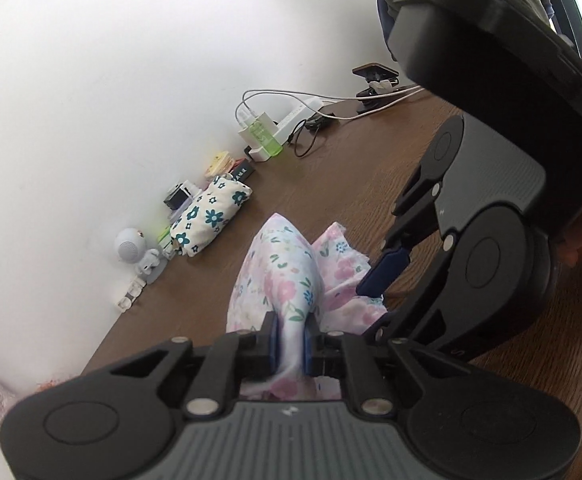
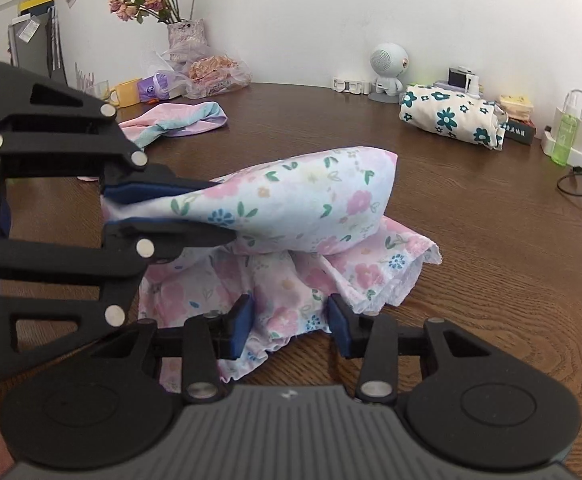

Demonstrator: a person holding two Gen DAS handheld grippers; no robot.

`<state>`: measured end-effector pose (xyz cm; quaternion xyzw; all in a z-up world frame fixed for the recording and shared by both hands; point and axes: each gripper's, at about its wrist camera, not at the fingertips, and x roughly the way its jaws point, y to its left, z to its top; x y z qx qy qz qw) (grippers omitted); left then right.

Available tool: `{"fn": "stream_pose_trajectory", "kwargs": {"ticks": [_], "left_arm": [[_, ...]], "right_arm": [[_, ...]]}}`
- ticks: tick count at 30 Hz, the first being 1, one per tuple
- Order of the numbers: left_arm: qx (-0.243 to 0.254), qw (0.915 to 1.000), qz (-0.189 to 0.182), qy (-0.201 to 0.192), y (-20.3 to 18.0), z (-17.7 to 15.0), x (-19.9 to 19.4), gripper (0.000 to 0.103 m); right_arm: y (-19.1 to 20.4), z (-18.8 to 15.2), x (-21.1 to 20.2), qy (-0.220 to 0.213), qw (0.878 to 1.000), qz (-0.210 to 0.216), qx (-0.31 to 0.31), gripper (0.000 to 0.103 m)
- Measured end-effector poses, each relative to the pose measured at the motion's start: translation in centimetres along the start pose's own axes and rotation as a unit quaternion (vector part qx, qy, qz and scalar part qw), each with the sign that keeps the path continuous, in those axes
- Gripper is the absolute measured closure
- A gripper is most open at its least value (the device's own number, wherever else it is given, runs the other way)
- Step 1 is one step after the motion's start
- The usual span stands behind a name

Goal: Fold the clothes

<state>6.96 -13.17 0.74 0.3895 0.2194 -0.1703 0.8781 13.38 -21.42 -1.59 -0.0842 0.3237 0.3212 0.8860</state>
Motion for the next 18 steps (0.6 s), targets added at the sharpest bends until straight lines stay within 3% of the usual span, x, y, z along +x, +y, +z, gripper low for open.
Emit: {"fn": "stream_pose_trajectory", "kwargs": {"ticks": [6,12,18], "left_arm": [[-0.007,0.9999,-0.012,0.007,-0.3,-0.2,0.4,0.088],[-0.006,0.9992,-0.040,0.005,-1.5,-0.3,0.6,0.079],[-0.023,0.9969,-0.075,0.007,-2.6,-0.5,1.3,0.069]], "right_arm": [[-1.0,-0.5,-2.3,-0.010,1.000,0.015,-0.011,0.061],[-4.4,-1.3,-6.9,-0.049,0.997,-0.003,0.061,0.058],[-4.9,-0.6,-7.2,-0.077,0.992,-0.011,0.094,0.058]]}}
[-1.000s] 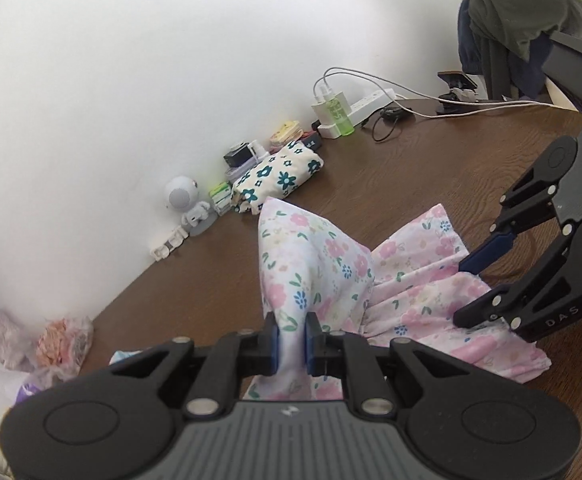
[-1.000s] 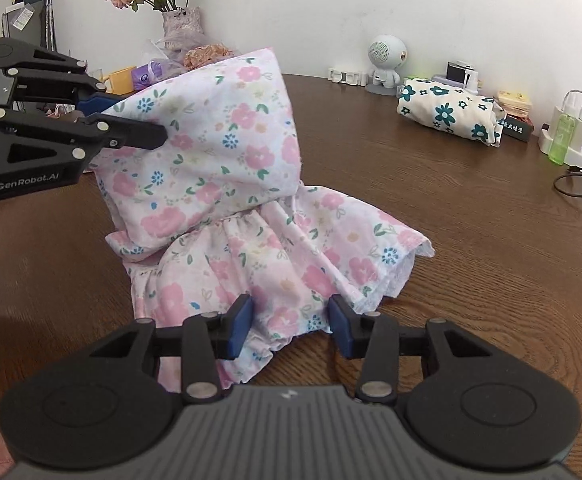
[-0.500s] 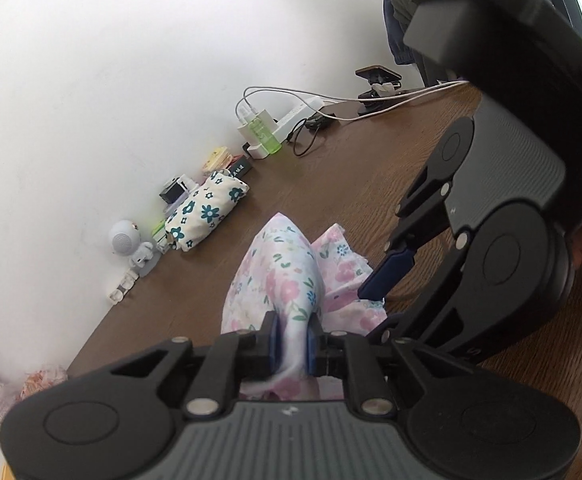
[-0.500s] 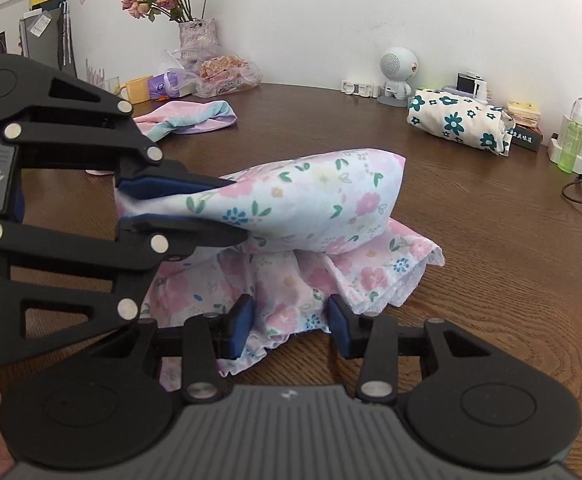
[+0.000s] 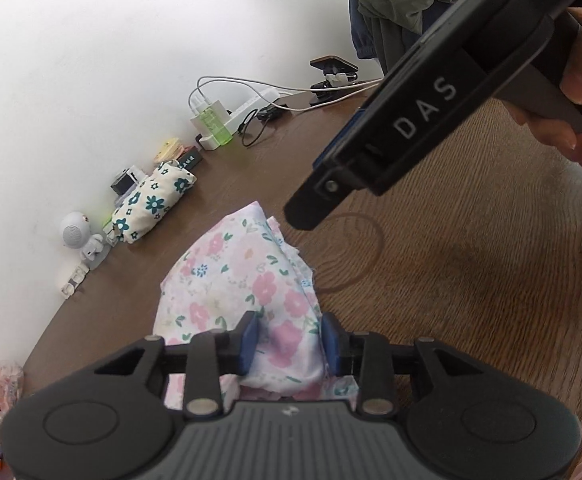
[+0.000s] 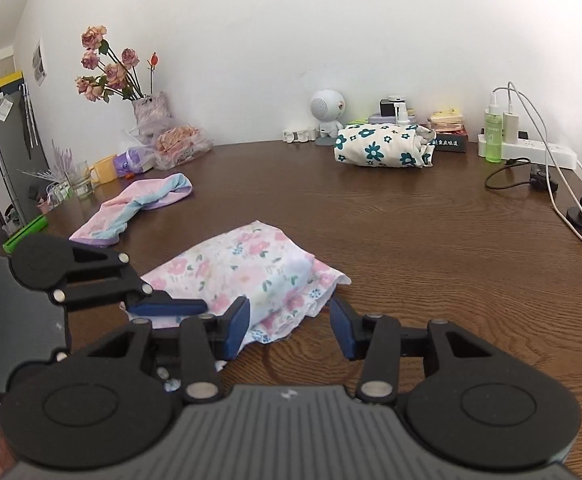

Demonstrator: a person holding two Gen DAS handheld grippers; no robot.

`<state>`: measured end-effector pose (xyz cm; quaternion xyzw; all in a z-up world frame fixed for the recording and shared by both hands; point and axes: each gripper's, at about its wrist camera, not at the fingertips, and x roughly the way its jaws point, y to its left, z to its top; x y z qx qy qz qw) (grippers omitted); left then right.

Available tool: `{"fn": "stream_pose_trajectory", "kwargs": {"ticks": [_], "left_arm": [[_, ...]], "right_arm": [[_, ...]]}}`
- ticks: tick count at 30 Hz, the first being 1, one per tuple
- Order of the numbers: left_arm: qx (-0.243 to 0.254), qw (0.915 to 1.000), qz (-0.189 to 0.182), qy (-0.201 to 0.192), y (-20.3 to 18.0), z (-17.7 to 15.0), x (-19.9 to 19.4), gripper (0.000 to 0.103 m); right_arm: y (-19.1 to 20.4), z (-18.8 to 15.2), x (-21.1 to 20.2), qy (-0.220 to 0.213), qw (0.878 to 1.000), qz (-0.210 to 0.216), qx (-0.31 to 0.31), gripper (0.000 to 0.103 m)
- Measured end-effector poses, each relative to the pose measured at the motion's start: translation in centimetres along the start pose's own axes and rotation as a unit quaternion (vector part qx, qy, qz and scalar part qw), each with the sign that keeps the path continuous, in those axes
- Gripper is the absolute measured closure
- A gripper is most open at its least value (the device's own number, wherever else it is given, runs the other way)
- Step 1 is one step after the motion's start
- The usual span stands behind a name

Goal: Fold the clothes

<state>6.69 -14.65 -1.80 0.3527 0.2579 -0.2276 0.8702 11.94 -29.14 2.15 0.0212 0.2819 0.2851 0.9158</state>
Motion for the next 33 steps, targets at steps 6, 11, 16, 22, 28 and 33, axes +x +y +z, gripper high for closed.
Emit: {"fn": "stream_pose_trajectory", "kwargs": {"ticks": [6,11,16,22,28,33], "left_arm": [[-0.061,0.9968,-0.043,-0.030,2.1,-0.4,-2.2,0.058],[-0.124,0.9872,-0.052,-0.086,5.5,-2.2,-6.5,0.050],[-0.193,0.9787,0.016,-0.068,9.0,-4.5,-6.9,0.047],[-0.238,0.9696,-0.038,-0.045,10.2,-5.6,-3.9,0.082],[-0.212,0.9742,-0.072,-0.031,8.5,-5.5,-2.0,0.085],[-0.220,0.9717,-0.084,-0.019,8.6,-6.1,-1.3,0.085]], "right_arm": [[1.8,2.0,1.7,-0.014,1.000,0.013,-0.014,0.058],[3.1,3.8,3.0,-0.017,0.999,0.017,-0.039,0.058],[4.1,3.5,5.0,0.000,0.999,0.006,-0.049,0.058],[3.7,1.9,6.7,0.022,0.998,-0.015,-0.058,0.058],[3.6,0.8,7.6,0.049,0.997,-0.030,-0.059,0.058],[3.8,0.3,8.1,0.057,0.996,-0.036,-0.059,0.058]]}}
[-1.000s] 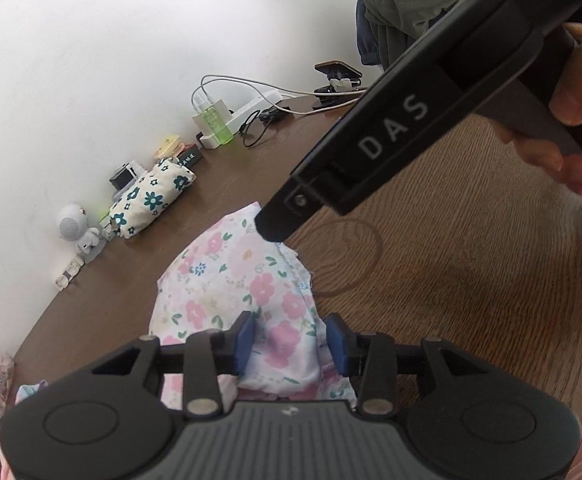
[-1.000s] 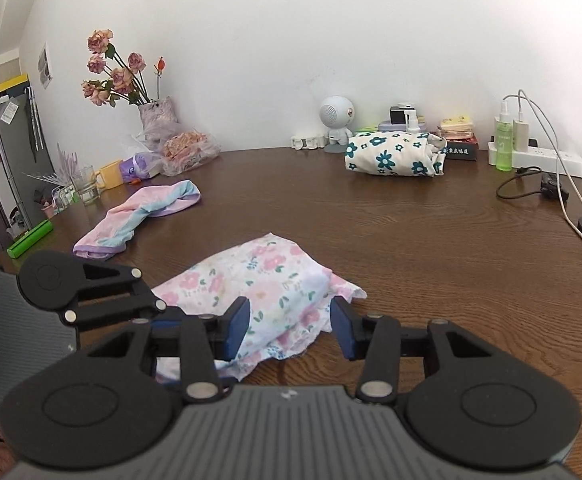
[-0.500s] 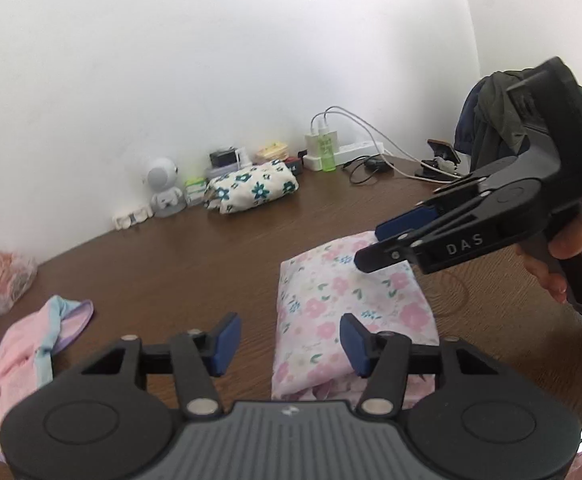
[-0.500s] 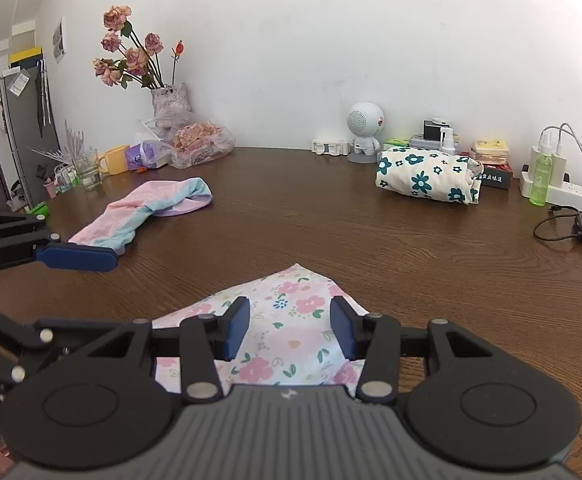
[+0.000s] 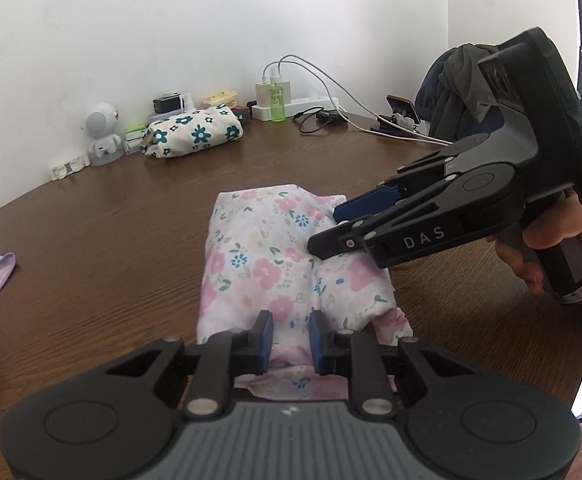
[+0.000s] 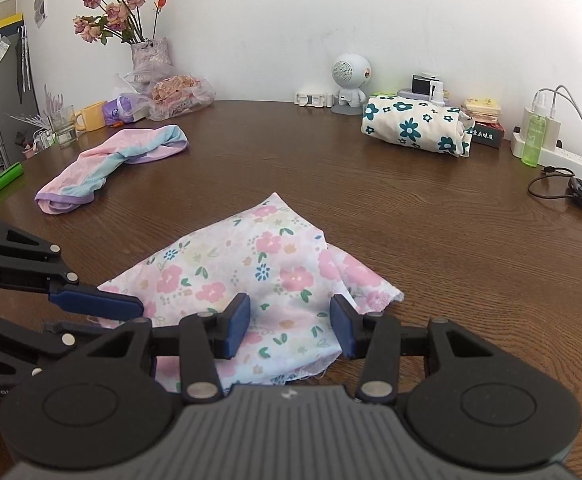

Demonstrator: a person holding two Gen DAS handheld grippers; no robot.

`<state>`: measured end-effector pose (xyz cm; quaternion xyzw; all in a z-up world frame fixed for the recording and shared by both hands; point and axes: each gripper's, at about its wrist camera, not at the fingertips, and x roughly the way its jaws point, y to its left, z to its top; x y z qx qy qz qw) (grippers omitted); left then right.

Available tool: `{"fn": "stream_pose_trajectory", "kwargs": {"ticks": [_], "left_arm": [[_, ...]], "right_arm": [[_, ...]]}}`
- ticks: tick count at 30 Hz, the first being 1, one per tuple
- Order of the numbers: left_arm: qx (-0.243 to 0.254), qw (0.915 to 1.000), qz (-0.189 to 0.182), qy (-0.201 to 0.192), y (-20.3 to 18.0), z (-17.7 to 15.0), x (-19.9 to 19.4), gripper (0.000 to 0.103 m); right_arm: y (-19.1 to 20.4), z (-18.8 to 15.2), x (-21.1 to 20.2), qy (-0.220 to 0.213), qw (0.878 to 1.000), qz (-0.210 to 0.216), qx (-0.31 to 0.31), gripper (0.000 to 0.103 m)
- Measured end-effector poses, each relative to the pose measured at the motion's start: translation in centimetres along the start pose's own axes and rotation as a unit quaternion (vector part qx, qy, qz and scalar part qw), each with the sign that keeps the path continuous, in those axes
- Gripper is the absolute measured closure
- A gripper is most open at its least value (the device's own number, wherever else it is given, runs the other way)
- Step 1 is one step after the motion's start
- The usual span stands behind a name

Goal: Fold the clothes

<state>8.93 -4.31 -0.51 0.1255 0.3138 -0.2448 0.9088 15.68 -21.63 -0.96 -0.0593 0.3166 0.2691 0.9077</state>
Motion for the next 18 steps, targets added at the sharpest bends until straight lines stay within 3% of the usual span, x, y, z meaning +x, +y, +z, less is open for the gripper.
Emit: {"fn": "stream_pose_trajectory", "kwargs": {"ticks": [3,4,7,8,9,13,15,18], "left_arm": [[0.000,1.0000,0.004,-0.006,-0.2,0.2,-0.4,0.084],[-0.001,0.9999,0.007,-0.011,-0.2,0.2,-0.6,0.079],[-0.025,0.9984,0.020,-0.046,0.0,0.6,-2.6,0.044],[-0.032,0.9980,0.018,-0.051,0.0,0.6,-2.8,0.035],[-0.039,0.9976,0.015,-0.056,0.1,0.7,-2.9,0.034],[-0.051,0.9961,0.002,-0.072,-0.4,0.9,-3.3,0.040],[-0.040,0.9967,-0.004,-0.070,-1.3,0.9,-3.1,0.049],[-0.020,0.9986,-0.010,-0.048,-2.2,0.8,-2.1,0.071]], "right_arm": [[-0.1,0.2,-0.1,0.001,1.000,0.000,0.001,0.058],[-0.2,0.4,-0.4,-0.002,1.000,0.002,0.005,0.057],[-0.9,1.2,-2.1,-0.025,0.999,0.013,0.023,0.040],[-1.2,1.6,-2.8,-0.037,0.999,0.017,0.027,0.028],[-1.5,1.9,-3.3,-0.046,0.998,0.017,0.027,0.022],[-3.6,3.9,-2.4,-0.040,0.998,0.024,0.047,0.022],[-4.7,4.5,-0.6,-0.017,0.997,0.041,0.062,0.022],[-5.6,5.1,1.9,0.018,0.995,0.058,0.077,0.024]]}}
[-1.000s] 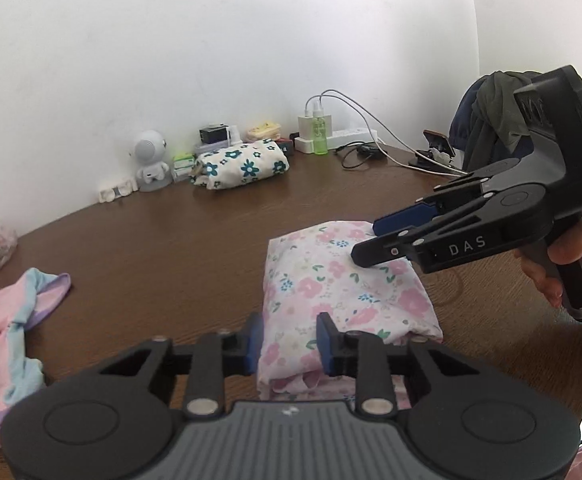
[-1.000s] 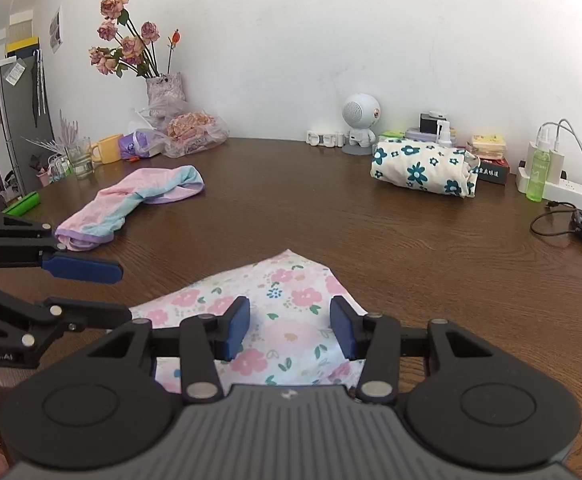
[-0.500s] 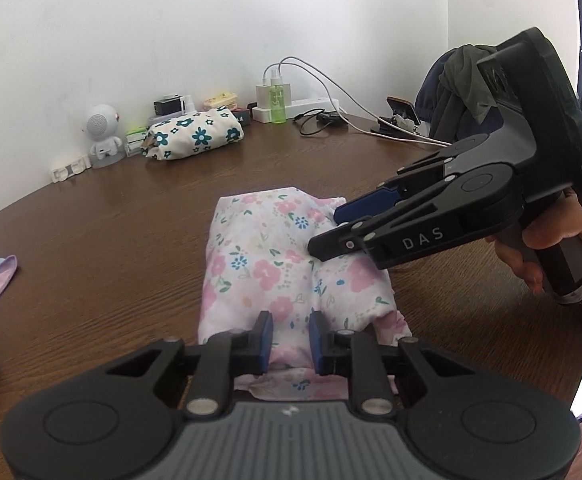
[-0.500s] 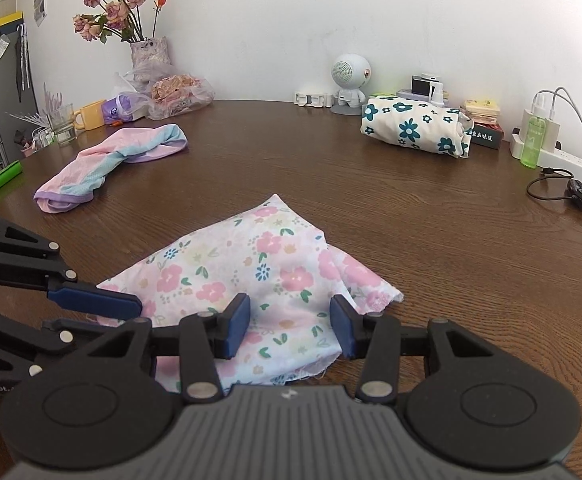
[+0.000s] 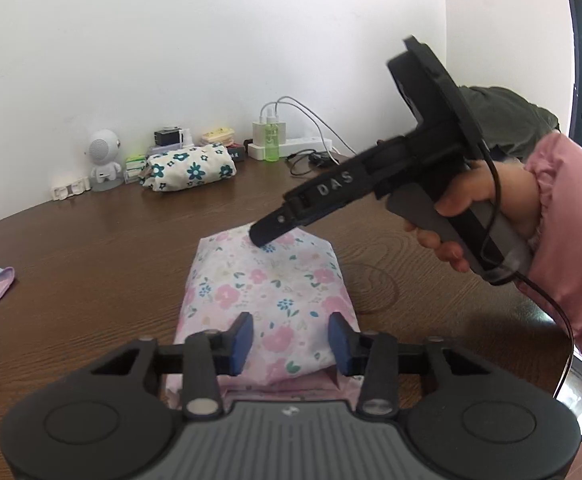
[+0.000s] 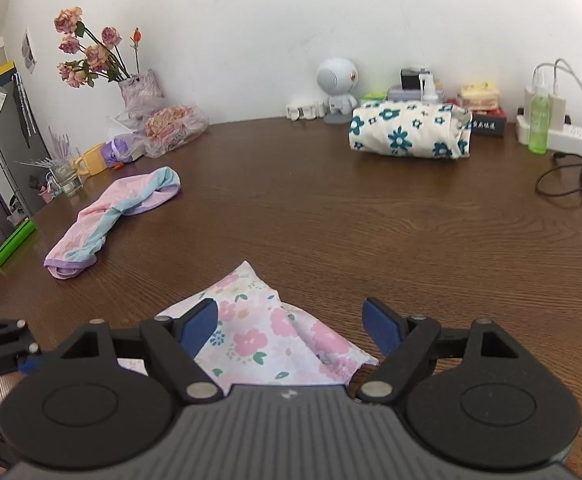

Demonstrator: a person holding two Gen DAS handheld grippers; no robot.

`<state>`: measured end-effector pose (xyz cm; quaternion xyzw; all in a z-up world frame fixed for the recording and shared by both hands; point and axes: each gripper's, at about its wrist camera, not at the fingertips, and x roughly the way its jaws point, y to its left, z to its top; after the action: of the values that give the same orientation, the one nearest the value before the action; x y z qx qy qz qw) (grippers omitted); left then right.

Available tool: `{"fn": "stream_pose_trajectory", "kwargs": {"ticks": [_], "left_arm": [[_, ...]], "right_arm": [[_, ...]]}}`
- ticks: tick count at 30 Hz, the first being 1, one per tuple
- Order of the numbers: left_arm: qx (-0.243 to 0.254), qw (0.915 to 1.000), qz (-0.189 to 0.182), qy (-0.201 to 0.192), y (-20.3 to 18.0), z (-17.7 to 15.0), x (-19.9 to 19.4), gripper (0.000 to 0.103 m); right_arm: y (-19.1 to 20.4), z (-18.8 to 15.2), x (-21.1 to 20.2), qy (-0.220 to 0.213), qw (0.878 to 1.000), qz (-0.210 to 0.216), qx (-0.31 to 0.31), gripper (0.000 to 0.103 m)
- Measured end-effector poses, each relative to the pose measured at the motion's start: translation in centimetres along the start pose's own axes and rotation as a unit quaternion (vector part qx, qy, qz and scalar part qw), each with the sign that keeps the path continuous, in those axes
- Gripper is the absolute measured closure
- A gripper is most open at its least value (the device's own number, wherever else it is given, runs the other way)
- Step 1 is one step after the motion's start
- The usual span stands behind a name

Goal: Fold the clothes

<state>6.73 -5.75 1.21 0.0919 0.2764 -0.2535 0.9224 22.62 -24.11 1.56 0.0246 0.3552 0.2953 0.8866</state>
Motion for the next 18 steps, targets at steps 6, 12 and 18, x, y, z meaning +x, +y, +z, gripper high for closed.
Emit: {"fn": "stream_pose_trajectory", "kwargs": {"ticks": [6,12,18], "left_arm": [[0.009,0.9990,0.007,0.043,0.8,-0.8,1.1,0.082],[0.014,0.9973,0.037,0.062,3.5,-0.9,1.1,0.082],[0.013,0.9961,0.056,0.067,5.3,-0.3,2.0,0.084]], "right_arm": [[0.1,-0.7,0.8,0.049,0.999,0.006,0.006,0.064],[1.0,-3.2,-2.7,0.065,0.998,0.005,0.025,0.077],[4.1,-6.5,-5.2,0.049,0.998,-0.016,0.036,0.077]]}}
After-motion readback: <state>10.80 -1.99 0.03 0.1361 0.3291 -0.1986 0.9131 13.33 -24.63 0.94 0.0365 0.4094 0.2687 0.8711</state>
